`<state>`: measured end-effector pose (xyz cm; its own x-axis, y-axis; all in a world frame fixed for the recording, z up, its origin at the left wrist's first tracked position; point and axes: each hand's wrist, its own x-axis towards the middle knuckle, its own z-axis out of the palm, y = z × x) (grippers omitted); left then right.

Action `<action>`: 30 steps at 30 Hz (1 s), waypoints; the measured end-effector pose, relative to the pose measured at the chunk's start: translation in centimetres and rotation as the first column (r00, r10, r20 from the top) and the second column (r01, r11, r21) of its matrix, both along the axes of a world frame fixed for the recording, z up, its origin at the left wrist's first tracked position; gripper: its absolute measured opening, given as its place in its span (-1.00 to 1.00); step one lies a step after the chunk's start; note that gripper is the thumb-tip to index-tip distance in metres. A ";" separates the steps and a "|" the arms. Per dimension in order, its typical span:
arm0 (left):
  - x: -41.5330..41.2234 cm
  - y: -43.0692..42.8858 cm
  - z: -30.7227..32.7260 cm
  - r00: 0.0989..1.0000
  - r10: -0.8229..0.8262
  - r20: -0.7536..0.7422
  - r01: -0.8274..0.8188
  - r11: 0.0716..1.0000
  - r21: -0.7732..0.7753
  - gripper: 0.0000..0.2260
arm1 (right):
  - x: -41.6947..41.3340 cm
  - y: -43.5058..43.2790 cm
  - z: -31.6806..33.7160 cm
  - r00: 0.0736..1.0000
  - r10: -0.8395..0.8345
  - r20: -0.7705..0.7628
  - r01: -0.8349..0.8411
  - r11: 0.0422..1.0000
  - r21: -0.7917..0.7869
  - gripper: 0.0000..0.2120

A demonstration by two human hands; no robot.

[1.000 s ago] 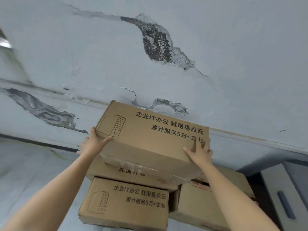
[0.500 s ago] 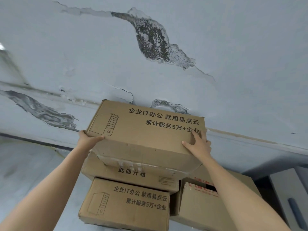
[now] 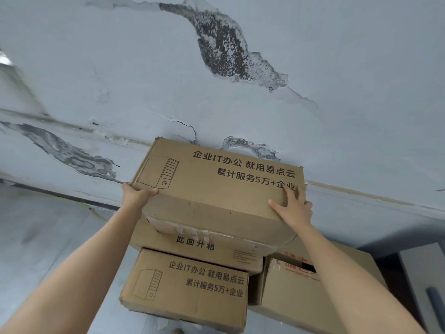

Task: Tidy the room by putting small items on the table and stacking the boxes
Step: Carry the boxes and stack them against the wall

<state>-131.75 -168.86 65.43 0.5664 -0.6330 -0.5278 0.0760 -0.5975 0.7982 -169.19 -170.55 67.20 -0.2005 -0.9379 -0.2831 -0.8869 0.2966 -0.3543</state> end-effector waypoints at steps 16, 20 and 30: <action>-4.3 23.1 0.8 0.880 0.454 -0.139 -0.464 0.884 -0.052 -0.89 | 16.8 9.5 0.4 0.700 0.684 0.208 -0.647 0.729 -0.222 -0.58; -5.8 29.4 1.1 0.765 0.633 -0.116 -0.643 0.758 -0.109 -0.88 | 20.6 14.2 -1.1 0.513 0.726 0.457 -0.774 0.622 -0.120 -0.60; -13.8 45.6 -2.5 0.319 0.937 -0.144 -0.948 0.315 -0.051 -0.90 | 21.4 27.1 -4.8 0.144 0.796 0.588 -0.989 0.143 0.049 -0.60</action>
